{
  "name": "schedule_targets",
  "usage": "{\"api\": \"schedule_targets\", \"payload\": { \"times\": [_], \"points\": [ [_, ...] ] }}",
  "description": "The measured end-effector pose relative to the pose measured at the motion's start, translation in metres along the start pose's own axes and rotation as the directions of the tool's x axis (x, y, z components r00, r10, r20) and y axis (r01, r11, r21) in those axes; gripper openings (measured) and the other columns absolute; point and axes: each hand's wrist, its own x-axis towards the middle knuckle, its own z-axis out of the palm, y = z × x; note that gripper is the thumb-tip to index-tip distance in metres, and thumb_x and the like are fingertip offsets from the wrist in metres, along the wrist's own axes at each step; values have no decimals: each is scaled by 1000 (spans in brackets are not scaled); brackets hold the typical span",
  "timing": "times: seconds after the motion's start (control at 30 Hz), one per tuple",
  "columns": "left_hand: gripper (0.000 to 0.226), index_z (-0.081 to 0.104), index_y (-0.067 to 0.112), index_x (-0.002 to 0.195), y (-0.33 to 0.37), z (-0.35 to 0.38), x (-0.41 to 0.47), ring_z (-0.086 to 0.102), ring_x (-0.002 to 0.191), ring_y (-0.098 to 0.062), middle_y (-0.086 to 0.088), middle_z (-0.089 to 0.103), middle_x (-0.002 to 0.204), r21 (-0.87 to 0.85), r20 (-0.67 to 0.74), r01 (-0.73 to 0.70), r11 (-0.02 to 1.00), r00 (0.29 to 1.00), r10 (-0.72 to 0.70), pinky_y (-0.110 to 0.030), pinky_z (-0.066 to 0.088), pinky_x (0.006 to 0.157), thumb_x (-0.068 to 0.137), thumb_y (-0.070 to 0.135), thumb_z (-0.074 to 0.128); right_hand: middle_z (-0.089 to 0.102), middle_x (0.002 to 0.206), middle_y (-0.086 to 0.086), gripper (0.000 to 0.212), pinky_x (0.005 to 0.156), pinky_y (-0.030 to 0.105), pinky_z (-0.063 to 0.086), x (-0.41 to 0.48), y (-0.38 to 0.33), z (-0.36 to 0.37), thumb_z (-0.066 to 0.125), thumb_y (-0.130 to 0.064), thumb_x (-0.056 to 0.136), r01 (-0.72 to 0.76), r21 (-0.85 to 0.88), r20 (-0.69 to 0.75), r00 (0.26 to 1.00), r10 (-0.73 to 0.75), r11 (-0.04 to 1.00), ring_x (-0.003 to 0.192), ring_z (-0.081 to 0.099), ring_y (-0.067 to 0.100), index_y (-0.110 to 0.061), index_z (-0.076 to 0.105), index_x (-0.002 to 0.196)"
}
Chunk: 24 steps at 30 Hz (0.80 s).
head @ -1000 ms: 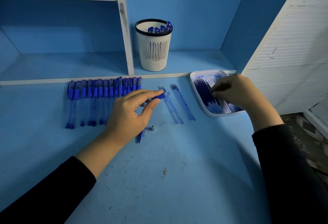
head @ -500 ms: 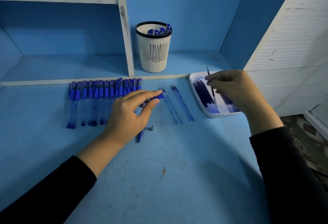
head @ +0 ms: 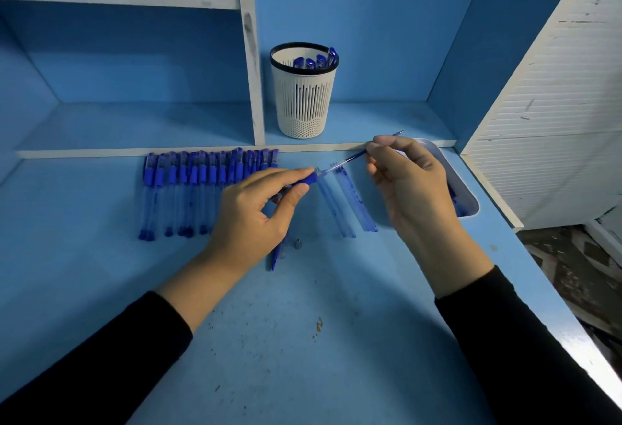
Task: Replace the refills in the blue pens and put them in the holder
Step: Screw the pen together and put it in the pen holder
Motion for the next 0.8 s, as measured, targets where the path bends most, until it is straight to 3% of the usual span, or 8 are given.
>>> {"api": "schedule_targets", "payload": {
  "times": [0.23, 0.37, 0.5, 0.6, 0.7, 0.8],
  "points": [
    [20, 73, 4, 109, 0, -1, 0, 65, 82, -9, 2, 70, 98, 3, 12, -7, 1000, 1000, 7, -17, 53, 78, 90, 8, 68, 65, 79, 7, 15, 71, 21, 49, 2, 3, -1, 65, 7, 84, 25, -16, -11, 1000, -25, 1000, 67, 56, 15, -8, 64, 81],
    [19, 73, 3, 108, -2, 0, -1, 62, 81, -5, -3, 72, 95, 39, -28, -5, 999, 1000, 6, -16, 52, 75, 90, 5, 69, 67, 80, 6, 14, 73, 21, 49, 0, 2, -2, 70, 4, 82, 152, -112, 5, 988, -153, 982, 74, 60, 16, -10, 67, 82],
    [19, 73, 2, 107, -3, -1, -2, 59, 78, -3, -5, 72, 93, 109, -83, -20, 994, 996, 30, -17, 52, 73, 89, 4, 70, 71, 79, -1, 12, 72, 18, 49, -13, 2, 2, 71, 2, 83, 366, -280, 121, 931, -346, 887, 74, 64, 11, -10, 70, 83],
    [19, 73, 1, 107, 3, -2, -3, 58, 77, -4, -6, 72, 93, 110, -90, -55, 992, 994, 65, -16, 52, 74, 88, 2, 71, 73, 83, 1, 13, 75, 21, 52, -27, 14, 7, 66, 5, 86, 449, -330, 264, 888, -376, 830, 78, 68, 12, -7, 70, 88],
    [20, 72, -1, 108, 9, -4, -4, 60, 77, -8, -8, 72, 93, 92, -75, -76, 993, 994, 83, -18, 52, 74, 89, 3, 70, 71, 88, 5, 11, 82, 30, 54, -35, 27, 10, 61, 0, 89, 581, -412, 378, 810, -449, 702, 83, 69, 19, -7, 67, 93],
    [21, 72, 0, 108, 12, -10, -6, 57, 80, 0, -4, 71, 93, 85, -75, -62, 994, 995, 69, -14, 50, 75, 88, 3, 70, 67, 87, 1, 9, 81, 30, 52, -37, 32, 10, 66, -2, 88, 627, -436, 382, 778, -499, 645, 83, 67, 17, -7, 65, 95]
  ]
}}
